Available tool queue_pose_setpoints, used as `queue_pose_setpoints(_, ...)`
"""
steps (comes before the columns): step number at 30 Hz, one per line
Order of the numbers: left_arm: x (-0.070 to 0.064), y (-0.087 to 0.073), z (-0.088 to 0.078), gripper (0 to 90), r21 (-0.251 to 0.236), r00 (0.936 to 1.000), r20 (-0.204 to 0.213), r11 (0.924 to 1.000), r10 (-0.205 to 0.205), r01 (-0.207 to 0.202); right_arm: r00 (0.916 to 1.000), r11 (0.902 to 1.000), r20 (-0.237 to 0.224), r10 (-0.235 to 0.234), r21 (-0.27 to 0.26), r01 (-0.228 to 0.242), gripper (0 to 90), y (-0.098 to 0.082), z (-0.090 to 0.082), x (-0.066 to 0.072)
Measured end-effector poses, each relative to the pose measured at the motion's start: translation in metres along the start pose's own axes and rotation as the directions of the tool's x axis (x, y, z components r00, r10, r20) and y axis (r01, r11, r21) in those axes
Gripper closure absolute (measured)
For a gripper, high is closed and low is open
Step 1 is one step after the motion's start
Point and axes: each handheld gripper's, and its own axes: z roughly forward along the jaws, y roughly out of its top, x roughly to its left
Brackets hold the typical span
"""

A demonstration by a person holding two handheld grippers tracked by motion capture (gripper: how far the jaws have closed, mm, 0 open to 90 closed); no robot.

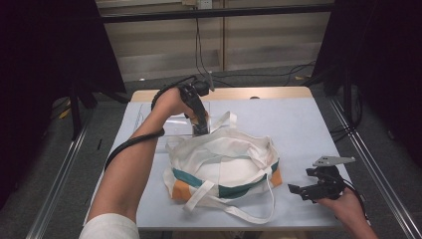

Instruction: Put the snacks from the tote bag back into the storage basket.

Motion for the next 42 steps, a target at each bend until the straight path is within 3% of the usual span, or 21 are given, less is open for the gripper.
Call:
queue_pose_setpoints(21, 0.0033, -0.0037, 0.0066, 30.5, -0.001, 0.9999, 0.015, 1.0, -0.004, 0.004, 1.0, 1.0, -0.004, -0.001, -0.002, 0.001, 2.4, -0.0002, 0.0003, -0.0004)
queue_pose_setpoints(25, 0.0049, -0.0041, 0.0064, 30.5, 0.0, 0.9999, 0.011, 0.9999, 0.013, -0.013, 1.0, 1.0, -0.008, -0.001, -0.001, 0.001, 2.4, -0.0001, 0.0014, -0.0002)
queue_pose_setpoints(42, 0.0034, -0.0054, 0.0073, 30.3, -0.012, 0.9999, 0.013, 0.9999, -0.003, 0.003, 0.9999, 1.0, -0.01, -0.003, 0.002, 0.003, 2.4, 0.0008, 0.0014, 0.0019)
